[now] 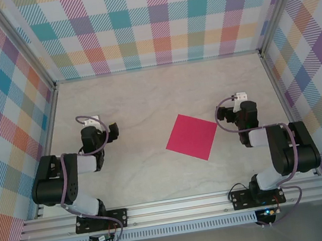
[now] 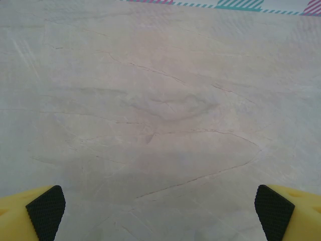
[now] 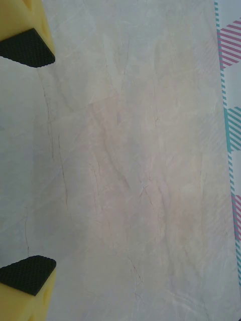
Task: Fold a paper plane with a square sheet of paper (pick it up from the middle)
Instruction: Move the paper to the center of the table.
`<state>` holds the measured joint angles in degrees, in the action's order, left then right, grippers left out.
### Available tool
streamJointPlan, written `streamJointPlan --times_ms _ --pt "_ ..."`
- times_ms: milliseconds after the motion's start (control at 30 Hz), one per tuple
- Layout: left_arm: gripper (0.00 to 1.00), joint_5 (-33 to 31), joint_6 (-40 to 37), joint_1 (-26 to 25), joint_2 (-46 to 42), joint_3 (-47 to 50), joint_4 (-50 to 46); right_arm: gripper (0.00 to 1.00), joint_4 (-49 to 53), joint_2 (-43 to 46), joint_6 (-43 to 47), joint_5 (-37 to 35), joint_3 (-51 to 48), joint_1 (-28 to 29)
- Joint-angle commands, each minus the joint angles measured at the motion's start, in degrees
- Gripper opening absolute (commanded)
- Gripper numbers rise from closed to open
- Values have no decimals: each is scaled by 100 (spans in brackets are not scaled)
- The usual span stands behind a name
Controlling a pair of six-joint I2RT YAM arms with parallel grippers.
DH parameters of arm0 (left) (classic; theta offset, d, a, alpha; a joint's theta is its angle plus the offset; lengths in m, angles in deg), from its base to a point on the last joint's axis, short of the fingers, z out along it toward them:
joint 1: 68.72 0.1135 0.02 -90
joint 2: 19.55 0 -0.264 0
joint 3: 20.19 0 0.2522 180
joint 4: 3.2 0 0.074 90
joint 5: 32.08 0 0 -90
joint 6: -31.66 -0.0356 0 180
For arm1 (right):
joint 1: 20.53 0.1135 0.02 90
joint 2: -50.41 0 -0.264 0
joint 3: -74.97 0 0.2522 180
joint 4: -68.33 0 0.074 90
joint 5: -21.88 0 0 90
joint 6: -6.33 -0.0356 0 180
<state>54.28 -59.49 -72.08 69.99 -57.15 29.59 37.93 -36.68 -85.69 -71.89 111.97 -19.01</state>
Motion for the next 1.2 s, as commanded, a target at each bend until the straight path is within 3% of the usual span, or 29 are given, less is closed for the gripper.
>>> streamJointPlan --times_ms 0,833,1033,1167 --pt "100 10 -79 -27 36 -106 -6 100 -250 -32 105 127 31 -24" --pt "100 12 -76 -25 15 -71 35 100 -269 -19 112 116 29 -20" --pt "100 -250 105 -26 -888 -63 -742 100 1952 1016 -190 -327 766 -24" --pt "100 -368 594 -30 -1772 -381 -2211 100 3634 1626 -1540 -242 1351 -20"
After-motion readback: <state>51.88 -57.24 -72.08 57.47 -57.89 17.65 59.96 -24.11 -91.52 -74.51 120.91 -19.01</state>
